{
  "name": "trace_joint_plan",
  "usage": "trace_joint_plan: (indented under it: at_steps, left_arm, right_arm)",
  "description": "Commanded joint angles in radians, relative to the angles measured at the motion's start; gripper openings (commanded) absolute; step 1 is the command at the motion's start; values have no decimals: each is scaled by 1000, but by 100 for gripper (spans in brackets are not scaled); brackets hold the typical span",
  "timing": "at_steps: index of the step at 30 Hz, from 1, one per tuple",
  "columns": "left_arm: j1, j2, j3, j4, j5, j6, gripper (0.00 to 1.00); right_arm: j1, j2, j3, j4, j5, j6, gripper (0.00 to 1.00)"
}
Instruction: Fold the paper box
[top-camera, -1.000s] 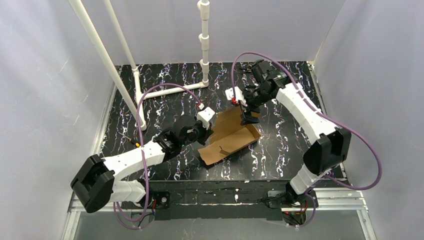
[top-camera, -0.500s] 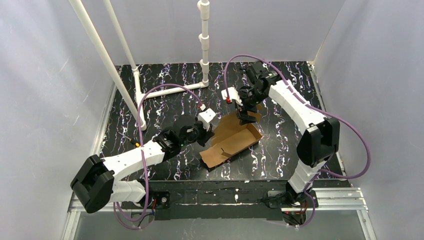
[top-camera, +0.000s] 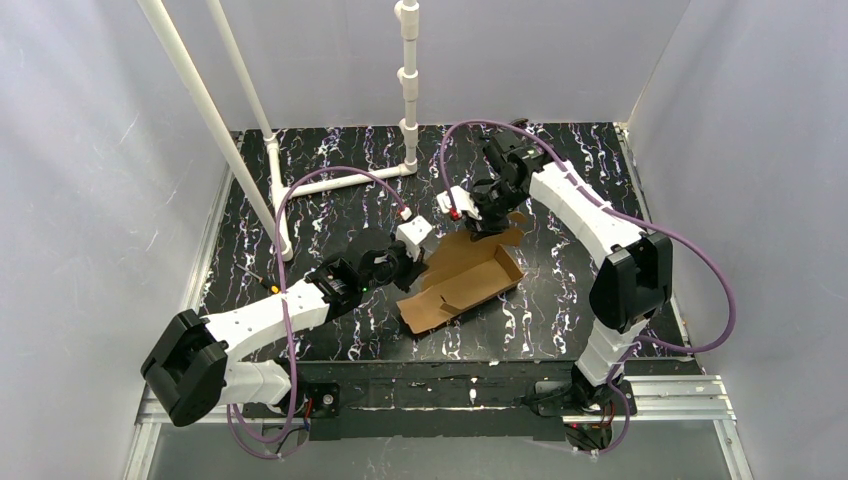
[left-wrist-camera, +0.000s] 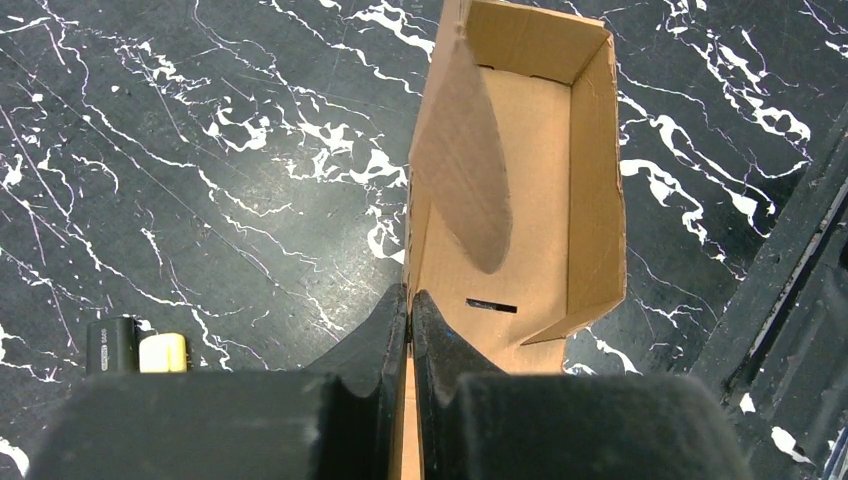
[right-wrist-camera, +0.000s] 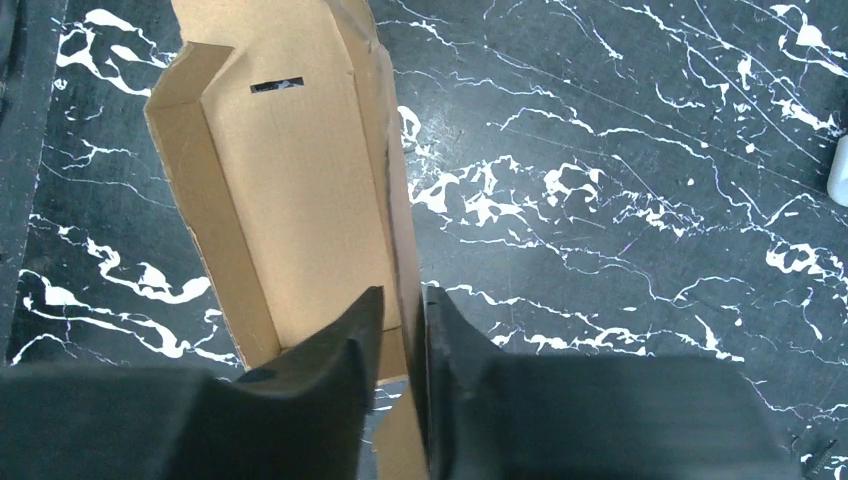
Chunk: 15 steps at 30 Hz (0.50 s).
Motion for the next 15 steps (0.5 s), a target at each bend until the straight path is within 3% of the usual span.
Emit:
trace_joint_plan:
  at_steps: [1,5,8,15]
  left_arm:
    - [3,-31,26,-13,-37,-35,0]
    - [3,-72,7,-13,-76,-74,0]
    - [5,-135,-26,-14,-135,-125,5]
    - [11,-338,-127,-53,-223,-230,34]
  right_arm:
    - [12,6,3,-29,-23,-27,22]
    - [12,-1,-9,-38,-41,-25,1]
    - [12,-14,-31,-41,-54,-26,1]
    - [12,-46,-56,-63,-84,-2,1]
